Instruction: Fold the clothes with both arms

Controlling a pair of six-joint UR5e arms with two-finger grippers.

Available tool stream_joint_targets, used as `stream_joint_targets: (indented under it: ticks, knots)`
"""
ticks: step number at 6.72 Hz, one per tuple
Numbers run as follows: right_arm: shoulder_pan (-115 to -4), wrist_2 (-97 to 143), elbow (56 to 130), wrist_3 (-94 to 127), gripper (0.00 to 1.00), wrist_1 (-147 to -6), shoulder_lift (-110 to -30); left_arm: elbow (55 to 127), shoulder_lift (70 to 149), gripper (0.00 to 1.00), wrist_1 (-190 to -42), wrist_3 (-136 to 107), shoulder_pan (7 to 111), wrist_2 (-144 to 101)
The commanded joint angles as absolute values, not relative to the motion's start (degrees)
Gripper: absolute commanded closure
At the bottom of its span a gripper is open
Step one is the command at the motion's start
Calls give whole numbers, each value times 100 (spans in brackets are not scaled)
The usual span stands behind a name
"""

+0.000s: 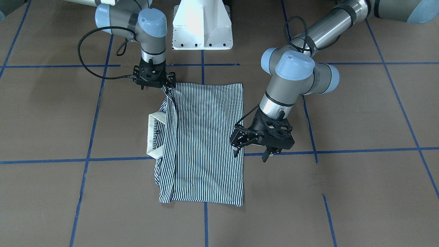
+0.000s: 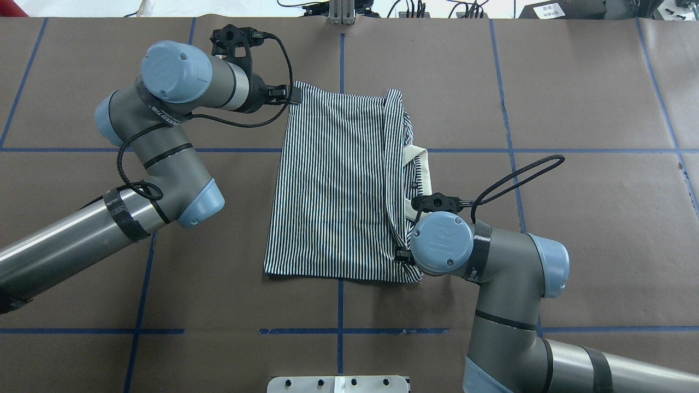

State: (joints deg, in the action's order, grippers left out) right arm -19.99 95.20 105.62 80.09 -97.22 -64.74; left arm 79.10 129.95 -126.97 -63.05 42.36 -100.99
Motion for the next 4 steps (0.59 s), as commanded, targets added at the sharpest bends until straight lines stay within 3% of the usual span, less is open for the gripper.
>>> stream_joint_targets:
  ticks: [1,4]
  knots:
    - [-2039,9554,10975,7822,0,-10150,-6626,7910,13008,0,-12700,-6319,4219,-10099]
    - [-2074,9257,10847,7700,0,-8990,-6355,7910,12981,0,-12709,-6302,4219,-10099]
